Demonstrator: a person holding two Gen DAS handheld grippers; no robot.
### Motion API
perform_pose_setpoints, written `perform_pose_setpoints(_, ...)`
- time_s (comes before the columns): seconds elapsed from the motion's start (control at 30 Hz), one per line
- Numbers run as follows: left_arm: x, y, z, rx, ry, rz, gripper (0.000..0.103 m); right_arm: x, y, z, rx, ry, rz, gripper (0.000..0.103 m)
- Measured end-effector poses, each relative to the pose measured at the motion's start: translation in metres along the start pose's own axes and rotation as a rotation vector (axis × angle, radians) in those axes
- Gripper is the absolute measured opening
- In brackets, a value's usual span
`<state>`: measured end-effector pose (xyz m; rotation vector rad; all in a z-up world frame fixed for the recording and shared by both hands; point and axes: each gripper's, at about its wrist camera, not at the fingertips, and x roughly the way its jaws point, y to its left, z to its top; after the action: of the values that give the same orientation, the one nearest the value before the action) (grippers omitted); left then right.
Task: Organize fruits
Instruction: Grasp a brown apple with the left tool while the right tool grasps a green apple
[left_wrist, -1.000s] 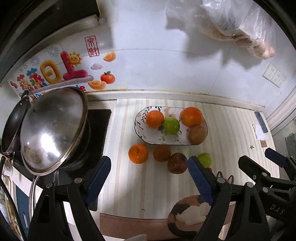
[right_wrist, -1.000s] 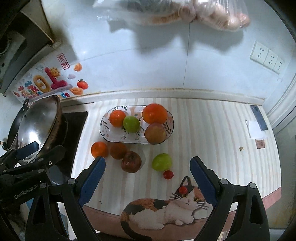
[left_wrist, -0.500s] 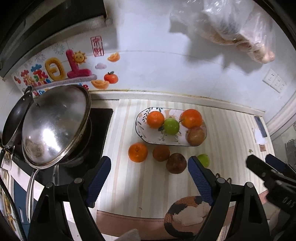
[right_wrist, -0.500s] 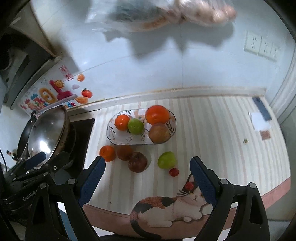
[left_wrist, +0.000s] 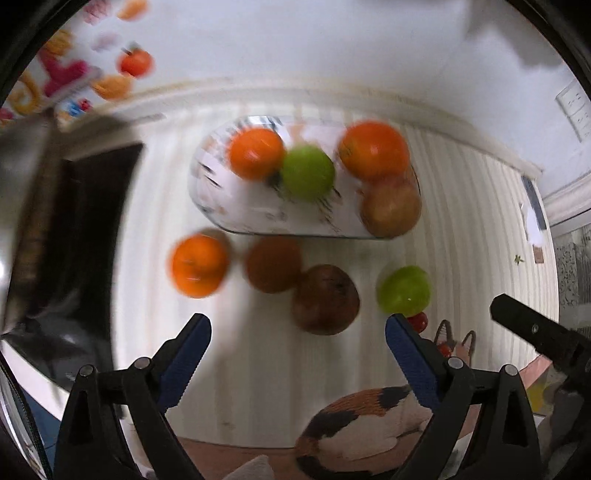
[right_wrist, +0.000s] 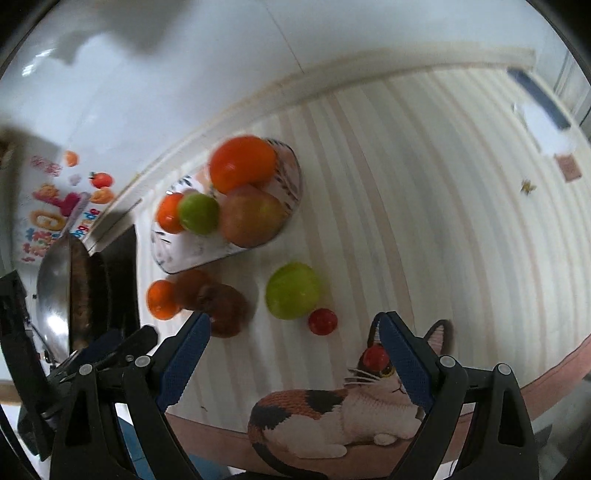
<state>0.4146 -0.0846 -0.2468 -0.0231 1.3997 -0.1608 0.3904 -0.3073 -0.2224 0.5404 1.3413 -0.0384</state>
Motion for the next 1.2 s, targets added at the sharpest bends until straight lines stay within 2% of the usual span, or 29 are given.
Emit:
perform_pose_setpoints(0.13,0.046,-0.005,0.011,-0.082,0.124,-0.064,0.097,0.03,-0.016,0.009,0.042,0.055,0.004,0.094)
perform_pose_setpoints(0.23,0.07,-0.004,0.015,-0.133,0.173,-0.072,0.097,0.046,-0.024,0.016,0.068,0.081,0.008,0.094)
perform_pose_setpoints(0.3,0.081,-0.003,0.018,-0.152,0.192,-0.074,0.091,0.054,-0.028,0.021,0.085,0.098,0.013,0.094)
perform_pose_setpoints(0.37,0.09,-0.001,0.019,-0.171,0.198,-0.086,0.064,0.064,-0.031,0.024,0.096,0.116,0.019,0.094)
perform_pose_setpoints(0.47,0.088,0.0,0.016,-0.179,0.168,-0.093,0.063,0.08,-0.031,0.027,0.109,0.148,0.037,0.094)
perform_pose_setpoints(0.63,0.075,0.002,-0.008,-0.116,0.131,-0.016,0.063,0.109,-0.027,0.027,0.144,0.217,0.085,0.093)
perform_pose_setpoints(0.73,0.072,0.014,-0.025,-0.118,0.154,0.002,0.063,0.127,-0.016,0.028,0.138,0.242,0.092,0.084)
perform_pose_setpoints(0.8,0.071,0.022,-0.035,-0.12,0.162,0.015,0.063,0.138,-0.009,0.027,0.13,0.252,0.091,0.073)
perform_pose_setpoints(0.83,0.07,0.024,-0.037,-0.122,0.159,0.012,0.063,0.144,-0.004,0.026,0.122,0.259,0.083,0.059)
perform_pose_setpoints(0.9,0.067,0.029,-0.042,-0.126,0.161,0.02,0.063,0.148,0.005,0.025,0.095,0.25,0.061,0.059)
perform_pose_setpoints(1.0,0.063,0.037,-0.05,-0.137,0.153,0.01,0.063,0.148,0.032,0.013,-0.053,0.245,-0.023,0.059)
perform_pose_setpoints(1.13,0.059,0.042,-0.053,-0.133,0.141,0.008,0.063,0.145,0.065,-0.021,-0.257,0.273,-0.075,0.059)
perform_pose_setpoints(1.2,0.06,0.046,-0.055,-0.138,0.142,0.008,0.063,0.148,0.076,-0.036,-0.319,0.295,-0.091,0.059)
